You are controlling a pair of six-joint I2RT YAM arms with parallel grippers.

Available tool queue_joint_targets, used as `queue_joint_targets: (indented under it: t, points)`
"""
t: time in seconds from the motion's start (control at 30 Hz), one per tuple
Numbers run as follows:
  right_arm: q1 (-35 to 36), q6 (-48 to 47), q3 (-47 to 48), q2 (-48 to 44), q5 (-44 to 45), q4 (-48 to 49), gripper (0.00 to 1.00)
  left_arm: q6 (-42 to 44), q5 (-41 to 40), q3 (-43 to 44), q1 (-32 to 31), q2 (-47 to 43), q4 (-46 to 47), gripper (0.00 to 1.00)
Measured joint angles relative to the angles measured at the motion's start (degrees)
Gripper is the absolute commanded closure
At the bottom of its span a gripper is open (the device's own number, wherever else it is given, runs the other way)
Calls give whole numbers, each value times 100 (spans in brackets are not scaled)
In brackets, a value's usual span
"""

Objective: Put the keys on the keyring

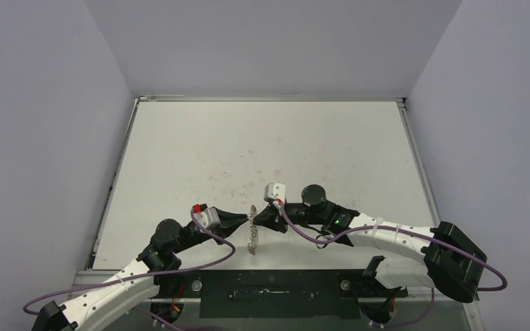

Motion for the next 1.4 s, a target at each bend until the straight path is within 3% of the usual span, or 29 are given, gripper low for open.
queue_joint_targets:
  t: [0.13,0.33,0.8,1.17,1.4]
  points:
    - [0,0,0,0,-4,0,100,55,-11,0,0,24,-4,92]
    - [0,0,0,0,-52,2,100,101,42,0,0,334,4,83]
    - [0,-4,0,0,-118,0,100,181,243,0,-4,802,306,83]
    - [-11,-92,0,4,-212,-48,100,190,407,0,-4,938,420,94]
    - [-13,-286,2,15,-350,-173,100,267,527,4,-4,935,354,85]
